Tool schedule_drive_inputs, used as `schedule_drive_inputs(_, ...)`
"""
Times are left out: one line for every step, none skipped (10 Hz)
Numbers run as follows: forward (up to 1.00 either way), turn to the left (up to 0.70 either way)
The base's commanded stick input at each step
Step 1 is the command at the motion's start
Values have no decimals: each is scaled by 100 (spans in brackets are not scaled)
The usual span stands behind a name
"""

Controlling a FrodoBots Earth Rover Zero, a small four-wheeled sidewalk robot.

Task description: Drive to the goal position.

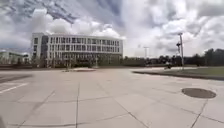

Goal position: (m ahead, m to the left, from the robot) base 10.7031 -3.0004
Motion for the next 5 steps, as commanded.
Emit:
schedule_drive_inputs(70, 9)
schedule_drive_inputs(70, 5)
schedule_drive_inputs(70, 1)
schedule_drive_inputs(70, 4)
schedule_drive_inputs(70, 9)
